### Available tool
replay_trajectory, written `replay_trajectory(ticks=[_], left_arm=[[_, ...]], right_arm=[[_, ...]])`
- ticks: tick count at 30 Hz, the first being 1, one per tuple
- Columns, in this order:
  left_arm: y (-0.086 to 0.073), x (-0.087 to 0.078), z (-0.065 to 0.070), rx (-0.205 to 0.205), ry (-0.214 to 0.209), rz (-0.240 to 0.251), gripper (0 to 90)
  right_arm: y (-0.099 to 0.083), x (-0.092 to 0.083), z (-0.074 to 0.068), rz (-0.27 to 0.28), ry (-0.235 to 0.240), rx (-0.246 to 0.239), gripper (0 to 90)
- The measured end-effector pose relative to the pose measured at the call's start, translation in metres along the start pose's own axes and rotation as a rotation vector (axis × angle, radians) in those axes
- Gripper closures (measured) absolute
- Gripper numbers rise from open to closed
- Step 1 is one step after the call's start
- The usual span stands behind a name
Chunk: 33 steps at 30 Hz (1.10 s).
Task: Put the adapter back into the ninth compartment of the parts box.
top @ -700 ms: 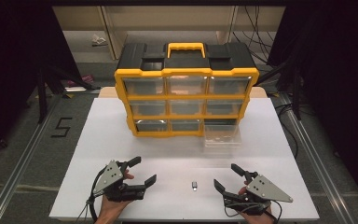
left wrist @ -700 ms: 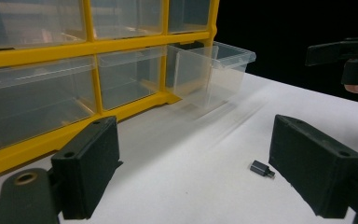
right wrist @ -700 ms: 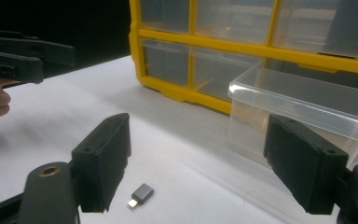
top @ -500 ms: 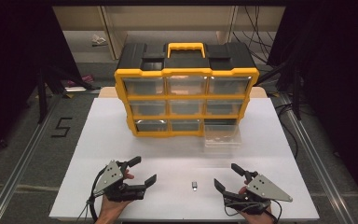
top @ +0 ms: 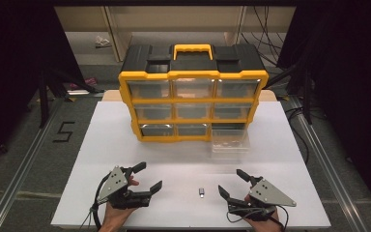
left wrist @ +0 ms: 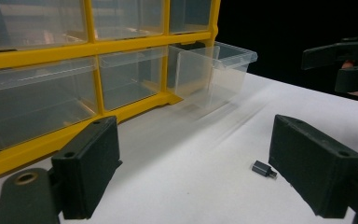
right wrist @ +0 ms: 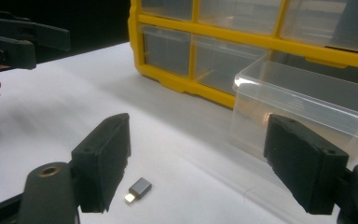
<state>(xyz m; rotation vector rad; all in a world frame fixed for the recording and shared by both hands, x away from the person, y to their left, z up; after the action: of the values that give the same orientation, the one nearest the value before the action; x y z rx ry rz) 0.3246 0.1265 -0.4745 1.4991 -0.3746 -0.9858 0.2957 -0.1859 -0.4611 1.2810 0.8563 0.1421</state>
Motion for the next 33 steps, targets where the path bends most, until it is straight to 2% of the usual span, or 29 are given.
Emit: replay_trajectory(ticks=[2,3,8,14,18,25,30,31,33], left_arm=[[0.0,0.0,0.0,0.002,0.001,0.0,16.1],[0.0,0.0,0.001,0.005,0.002,0.0,16.1],[-0.001,0.001,0.001,0.008,0.003,-0.01,16.1],[0.0,0.001,0.0,0.008,0.005,-0.006,16.3],[0.0,0.001,0.001,0.012,0.005,-0.003,16.3],[0.0,0.001,0.002,0.015,-0.004,0.002,16.3],[0.001,0.001,0.002,0.016,-0.008,0.007,16.4],[0.001,0.001,0.002,0.016,-0.01,0.007,16.4],[0.001,0.002,0.002,0.019,-0.015,0.005,16.3]], right_arm=[[0.001,0.001,0.0,-0.007,-0.001,0.0,23.7],[0.003,0.002,0.0,-0.034,0.004,0.003,23.7],[0.005,0.01,-0.002,-0.1,-0.006,0.0,24.6],[0.006,0.019,-0.007,-0.179,0.017,-0.012,25.8],[0.011,0.024,-0.008,-0.219,0.032,-0.004,26.3],[0.014,0.036,-0.013,-0.357,0.045,-0.036,27.2],[0.014,0.043,-0.015,-0.407,0.055,-0.043,28.6],[0.015,0.049,-0.017,-0.44,0.06,-0.056,29.2],[0.016,0.054,-0.019,-0.469,0.067,-0.059,29.8]])
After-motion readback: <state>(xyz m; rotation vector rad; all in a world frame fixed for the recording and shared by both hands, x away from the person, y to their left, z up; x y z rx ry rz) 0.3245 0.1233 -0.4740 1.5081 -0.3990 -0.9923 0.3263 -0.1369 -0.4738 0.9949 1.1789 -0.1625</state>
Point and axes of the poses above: each handheld gripper's, and its own axes: x roughly forward along the jaws, y roughly out of its top, z roughly to its right, the point moved 5 cm from there along x, roughly forward along the jaws, and after that the axes turned 11 degrees about -z, right-handed, at the moved point
